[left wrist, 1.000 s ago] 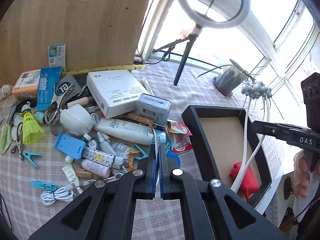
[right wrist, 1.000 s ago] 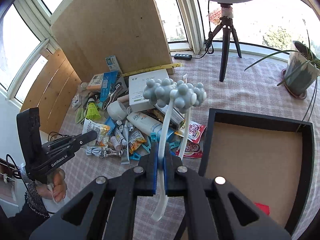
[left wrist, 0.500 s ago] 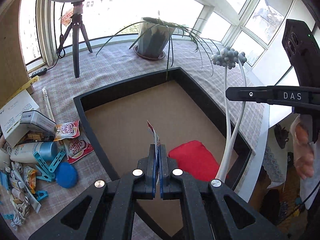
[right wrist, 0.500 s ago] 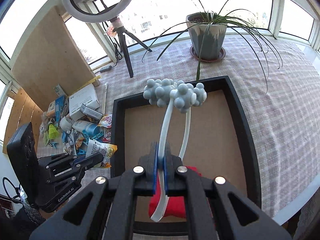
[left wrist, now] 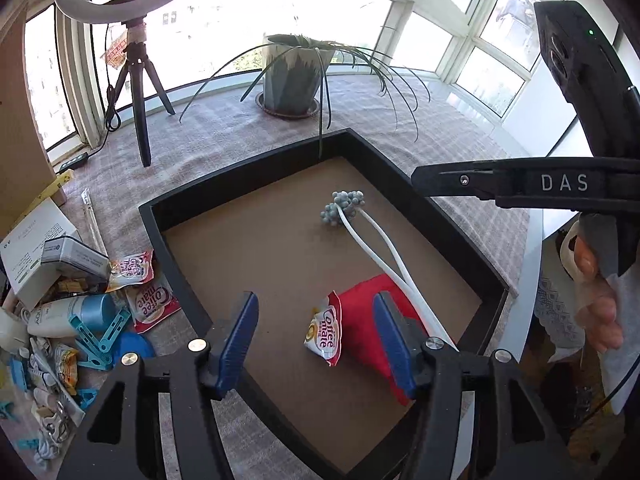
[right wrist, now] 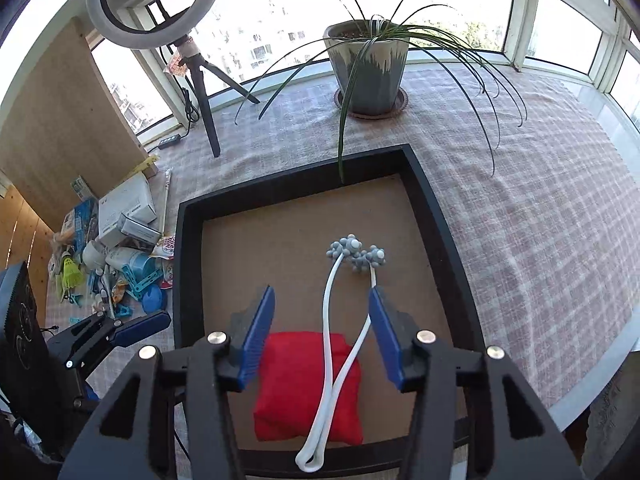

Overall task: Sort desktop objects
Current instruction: 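Carry sachet and massager into the tray and open both grippers, then grasp the white cable with the left gripper while the right gripper grasps the blue lid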

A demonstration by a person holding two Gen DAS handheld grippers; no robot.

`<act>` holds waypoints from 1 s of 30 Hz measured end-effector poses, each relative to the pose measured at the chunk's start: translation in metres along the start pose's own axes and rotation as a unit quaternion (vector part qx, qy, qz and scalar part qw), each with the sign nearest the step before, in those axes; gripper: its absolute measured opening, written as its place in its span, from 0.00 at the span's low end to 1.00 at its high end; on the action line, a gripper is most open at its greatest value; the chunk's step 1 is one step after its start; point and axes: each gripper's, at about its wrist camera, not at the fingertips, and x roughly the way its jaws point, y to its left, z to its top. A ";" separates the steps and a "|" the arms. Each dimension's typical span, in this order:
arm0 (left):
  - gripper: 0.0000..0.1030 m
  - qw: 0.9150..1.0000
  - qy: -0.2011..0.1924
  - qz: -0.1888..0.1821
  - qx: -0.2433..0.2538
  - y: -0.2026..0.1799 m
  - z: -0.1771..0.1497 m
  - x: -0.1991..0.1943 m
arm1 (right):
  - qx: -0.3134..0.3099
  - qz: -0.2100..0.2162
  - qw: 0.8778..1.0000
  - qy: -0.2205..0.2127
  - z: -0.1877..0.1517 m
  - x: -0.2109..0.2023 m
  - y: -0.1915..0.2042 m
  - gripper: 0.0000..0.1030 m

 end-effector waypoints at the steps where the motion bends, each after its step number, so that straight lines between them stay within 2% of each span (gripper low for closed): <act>1: 0.56 1.000 -0.003 0.005 -0.002 0.005 -0.002 -0.004 | -0.005 0.006 1.000 0.000 0.000 0.000 0.005 0.47; 8: 0.54 0.998 -0.002 0.042 -0.042 0.060 -0.023 -0.024 | -0.046 0.040 0.998 0.004 0.001 0.007 0.047 0.47; 15: 0.54 0.991 0.003 0.092 -0.096 0.136 -0.065 -0.056 | -0.091 0.077 0.993 0.022 -0.005 0.026 0.098 0.47; 23: 0.54 0.972 0.002 0.145 -0.185 0.226 -0.135 -0.094 | -0.150 0.114 0.981 0.052 -0.014 0.057 0.165 0.47; 26: 0.55 0.964 -0.004 0.168 -0.205 0.247 -0.160 -0.105 | -0.164 0.123 0.976 0.070 -0.017 0.076 0.188 0.47; 30: 0.56 0.956 0.000 0.177 -0.236 0.271 -0.189 -0.111 | -0.176 0.130 0.971 0.095 -0.023 0.101 0.213 0.47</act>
